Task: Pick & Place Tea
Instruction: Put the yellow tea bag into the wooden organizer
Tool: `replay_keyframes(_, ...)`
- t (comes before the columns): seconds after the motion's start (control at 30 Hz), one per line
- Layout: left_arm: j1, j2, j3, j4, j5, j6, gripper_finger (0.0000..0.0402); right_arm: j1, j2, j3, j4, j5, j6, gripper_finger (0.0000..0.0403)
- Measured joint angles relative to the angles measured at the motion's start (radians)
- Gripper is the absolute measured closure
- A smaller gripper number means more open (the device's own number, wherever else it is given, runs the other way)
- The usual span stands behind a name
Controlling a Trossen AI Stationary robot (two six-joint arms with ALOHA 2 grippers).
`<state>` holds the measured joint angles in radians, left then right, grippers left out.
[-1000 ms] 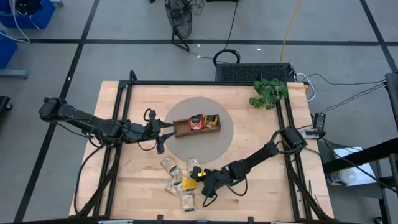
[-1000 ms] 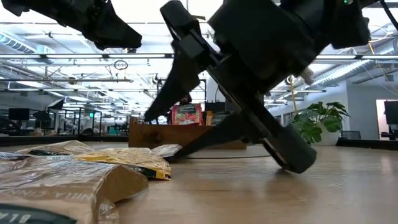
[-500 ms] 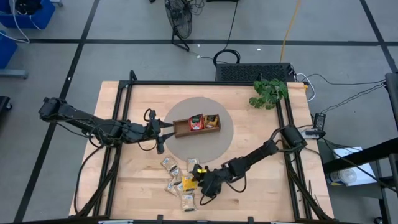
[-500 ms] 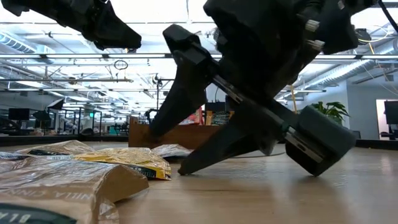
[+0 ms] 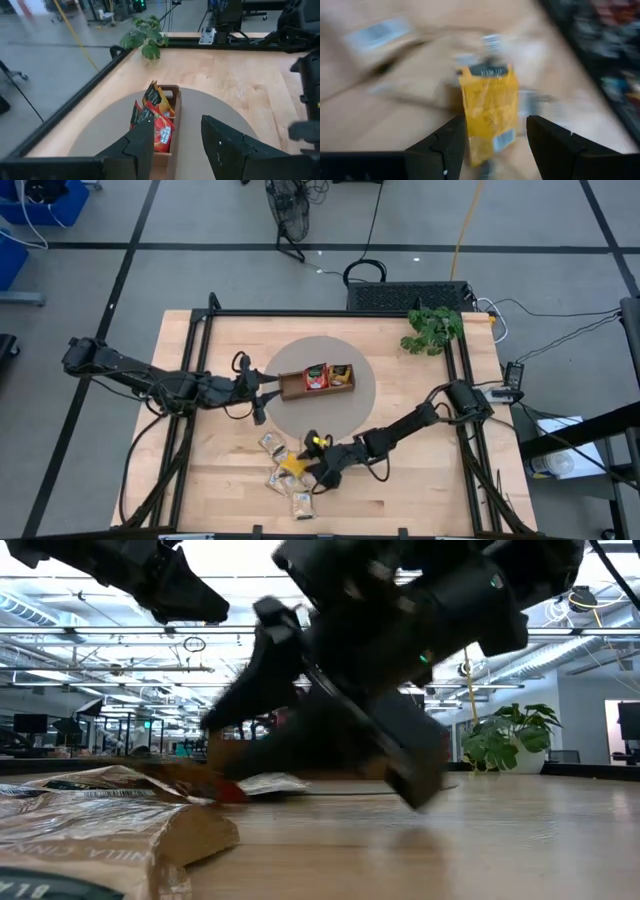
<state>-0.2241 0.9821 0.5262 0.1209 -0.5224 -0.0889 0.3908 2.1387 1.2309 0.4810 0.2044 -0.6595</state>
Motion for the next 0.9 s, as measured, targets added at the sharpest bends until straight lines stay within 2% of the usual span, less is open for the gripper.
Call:
replay_keyframes(0.1, 0.002, 0.000, 0.000, -0.028, 0.054, -0.074, 0.0236, 0.014, -0.033, 0.001, -0.015, 0.103, 0.055, 0.0211)
replay_keyframes(0.23, -0.008, 0.068, 0.001, -0.041, 0.250, -0.167, 0.0236, 0.035, -0.122, -0.011, -0.146, 0.104, 0.201, 0.0211)
replay_keyframes(0.33, -0.048, 0.165, 0.001, -0.034, 0.315, -0.185, 0.0236, 0.047, -0.225, -0.071, -0.184, 0.107, 0.303, 0.0211)
replay_keyframes(0.5, -0.145, 0.323, 0.015, -0.023, 0.346, -0.198, 0.0236, 0.050, -0.413, -0.271, -0.126, 0.110, 0.434, 0.0211)
replay_keyframes(0.73, -0.357, 0.392, 0.119, -0.014, 0.354, -0.224, 0.0236, 0.025, -0.612, -0.608, 0.127, 0.112, 0.597, 0.0211)
replay_keyframes(0.9, -0.515, 0.465, 0.245, -0.133, 0.204, -0.296, 0.0236, 0.009, -0.662, -0.805, 0.346, 0.150, 0.682, 0.0211)
